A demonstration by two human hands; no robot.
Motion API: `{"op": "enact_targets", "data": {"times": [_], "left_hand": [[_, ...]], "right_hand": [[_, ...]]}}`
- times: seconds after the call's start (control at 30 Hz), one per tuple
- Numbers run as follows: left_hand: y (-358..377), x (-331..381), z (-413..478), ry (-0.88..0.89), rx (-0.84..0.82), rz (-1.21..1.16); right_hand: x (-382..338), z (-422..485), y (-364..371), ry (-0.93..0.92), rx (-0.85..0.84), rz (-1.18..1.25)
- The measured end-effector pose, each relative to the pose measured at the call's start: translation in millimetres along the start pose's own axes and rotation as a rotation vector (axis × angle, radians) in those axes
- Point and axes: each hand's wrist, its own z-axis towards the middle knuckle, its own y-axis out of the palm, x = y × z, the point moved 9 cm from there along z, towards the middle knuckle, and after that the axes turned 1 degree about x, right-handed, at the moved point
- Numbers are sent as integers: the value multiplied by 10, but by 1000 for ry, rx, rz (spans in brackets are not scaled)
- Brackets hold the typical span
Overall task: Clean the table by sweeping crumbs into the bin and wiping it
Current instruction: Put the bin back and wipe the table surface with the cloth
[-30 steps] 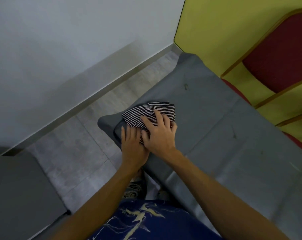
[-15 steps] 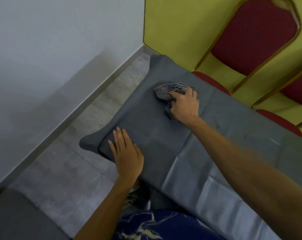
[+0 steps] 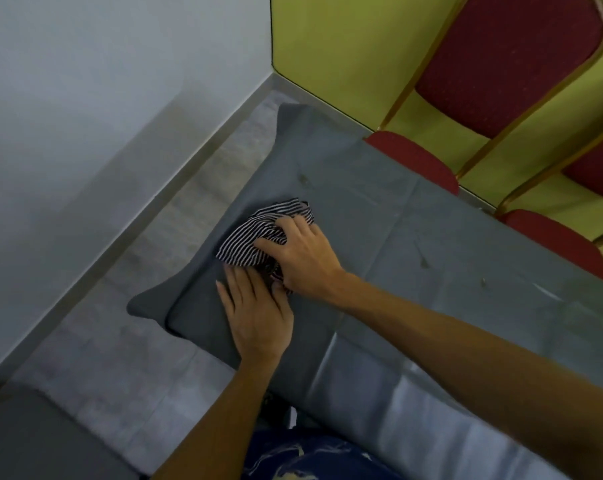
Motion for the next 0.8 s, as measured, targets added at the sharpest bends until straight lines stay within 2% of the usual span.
{"op": "enact_targets", "data": {"times": [0.07,0.1,0.17,0.27,0.33,0.47,0.57,0.63,0.7,0.8], "left_hand": [[-37,16,4,-8,23,-4],[-43,29,8,-2,33,-1],[-36,46,17,1,33,6],[-15,45,21,-2,27,19],[-24,42,24,-6,27,32],[-16,43,38,-13,16,46],[1,30,36,-11,5,49],[2,27,39,-11,6,53],[8,31,52,-17,-5,61],[7,50,63,-15,-6,42]], "right_hand": [[330,162,-77,-4,43,-40],[594,268,-123,54,55,-56],[1244,498,-228,275,39,-79],[2042,722,-340,618,-84,-44],[2172,793,-374,711,-143,-8],[1573,678,-419,573,14,51],[688,237,-230,267,62,120],[419,-40,-104,149,29,102],[698,-90,-133,180,41,71],[1492,-53,-292,363,42,-42]]}}
